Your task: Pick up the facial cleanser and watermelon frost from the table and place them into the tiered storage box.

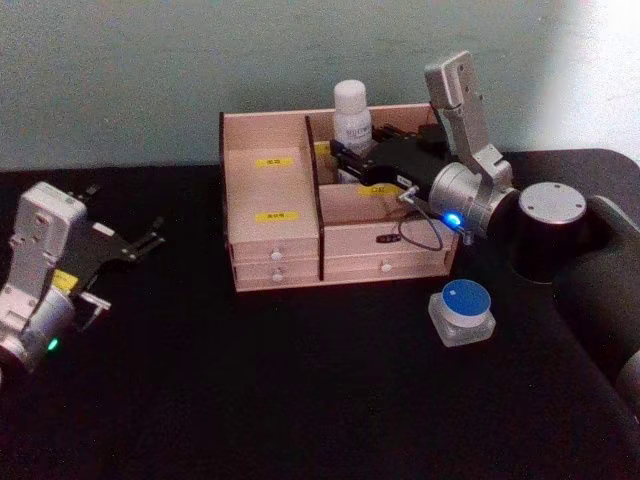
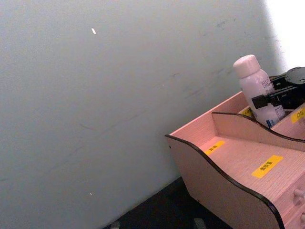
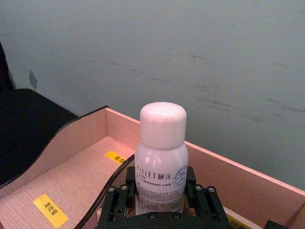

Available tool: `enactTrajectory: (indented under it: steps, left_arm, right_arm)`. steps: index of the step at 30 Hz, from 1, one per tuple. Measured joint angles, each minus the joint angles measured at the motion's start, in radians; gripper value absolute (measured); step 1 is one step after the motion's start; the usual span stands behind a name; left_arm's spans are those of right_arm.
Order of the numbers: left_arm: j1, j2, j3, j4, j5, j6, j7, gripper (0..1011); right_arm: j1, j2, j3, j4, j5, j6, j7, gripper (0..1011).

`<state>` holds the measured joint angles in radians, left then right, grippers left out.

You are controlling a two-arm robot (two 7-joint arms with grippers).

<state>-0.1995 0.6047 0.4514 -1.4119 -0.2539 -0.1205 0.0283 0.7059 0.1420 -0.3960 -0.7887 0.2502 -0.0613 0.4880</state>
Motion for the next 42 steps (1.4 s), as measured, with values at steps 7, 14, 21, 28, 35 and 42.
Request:
enactTrajectory:
  steps: [7,14,21,28,35,42]
  left_arm:
    - [0.0,0.0,0.0,0.0,0.0,0.0,0.0,1001]
    - [0.0,0.0,0.0,0.0,0.0,0.0,0.0,1001]
    - [0.0,0.0,0.0,0.0,0.0,0.0,0.0,1001]
    - [0.0,0.0,0.0,0.0,0.0,0.0,0.0,1001]
    - [0.0,0.0,0.0,0.0,0.0,0.0,0.0,1001]
    - [0.0,0.0,0.0,0.0,0.0,0.0,0.0,1001]
  right_arm:
    - [0.0,0.001,0.0,0.0,0.0,0.0,-0.002,690]
    - [-0.001,0.001,0.0,-0.001,0.0,0.0,-0.002,898]
    - [-0.001,0.001,-0.001,-0.001,0.0,0.0,-0.001,1000]
    - [-0.001,0.001,-0.001,-0.001,0.0,0.001,-0.001,1000]
    - [-0.017,0.008,0.005,-0.036,0.0,-0.003,-0.009,1000]
    - [-0.055,0.025,0.022,-0.124,0.005,-0.008,-0.024,1000]
